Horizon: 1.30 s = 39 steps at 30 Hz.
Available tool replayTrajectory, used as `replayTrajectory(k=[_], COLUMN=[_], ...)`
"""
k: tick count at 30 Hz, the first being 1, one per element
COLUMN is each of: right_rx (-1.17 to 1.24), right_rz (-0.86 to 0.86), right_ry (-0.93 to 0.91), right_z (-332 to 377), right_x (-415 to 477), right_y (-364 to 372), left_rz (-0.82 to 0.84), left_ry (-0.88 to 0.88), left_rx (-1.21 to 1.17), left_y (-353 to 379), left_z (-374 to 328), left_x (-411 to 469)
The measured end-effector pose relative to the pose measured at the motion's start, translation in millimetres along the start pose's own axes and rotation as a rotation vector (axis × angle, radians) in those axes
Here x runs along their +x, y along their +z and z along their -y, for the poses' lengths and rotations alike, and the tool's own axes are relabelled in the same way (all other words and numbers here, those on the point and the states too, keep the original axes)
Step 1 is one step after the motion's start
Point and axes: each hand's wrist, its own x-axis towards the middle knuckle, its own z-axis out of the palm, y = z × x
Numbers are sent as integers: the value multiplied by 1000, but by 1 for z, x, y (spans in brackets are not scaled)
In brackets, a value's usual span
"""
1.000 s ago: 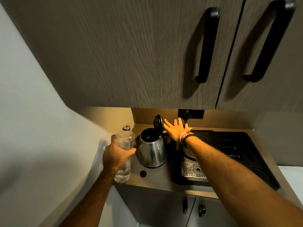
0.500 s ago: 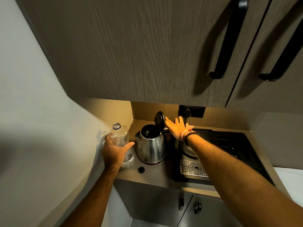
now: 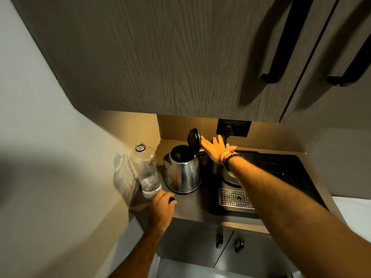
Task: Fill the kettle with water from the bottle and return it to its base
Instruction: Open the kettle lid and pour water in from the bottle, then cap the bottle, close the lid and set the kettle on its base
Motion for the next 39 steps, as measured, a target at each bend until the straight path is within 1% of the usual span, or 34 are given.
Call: replayTrajectory(k=[5, 7, 9, 11, 13, 17, 21, 23, 25, 27, 30, 39], right_rx=[40, 40, 54, 71, 65, 79, 88, 85, 83, 81, 88, 138], right_rz=[1, 1, 8, 11, 9, 6, 21, 17, 13, 11, 13, 7], right_ry=[15, 11, 12, 11, 11, 8, 17, 14, 20, 24, 20, 31], right_z=[-2, -2, -2, -1, -1, -3, -2, -1, -1, 0, 0, 0], right_x=[5, 5, 4, 4, 4, 4, 1, 0, 0, 1, 0, 3], right_y=[6, 6, 5, 5, 6, 9, 6, 6, 6, 6, 5, 7], left_rz=[331, 367, 359, 302, 220, 8, -237, -351, -443, -481, -467, -378], left_ry=[83, 109, 113, 118, 144, 230, 300, 296, 249, 160, 70, 46], left_rx=[402, 488, 495, 433, 316, 153, 66, 34, 1, 0, 14, 3], left_y=[9, 7, 6, -3, -18, -71, -130, -154, -169, -176, -177, -177], left_z=[-8, -7, -4, -7, -17, -53, -81, -86, -85, -82, -77, -74], left_x=[24, 28, 31, 31, 34, 42, 49, 53, 59, 66, 70, 75])
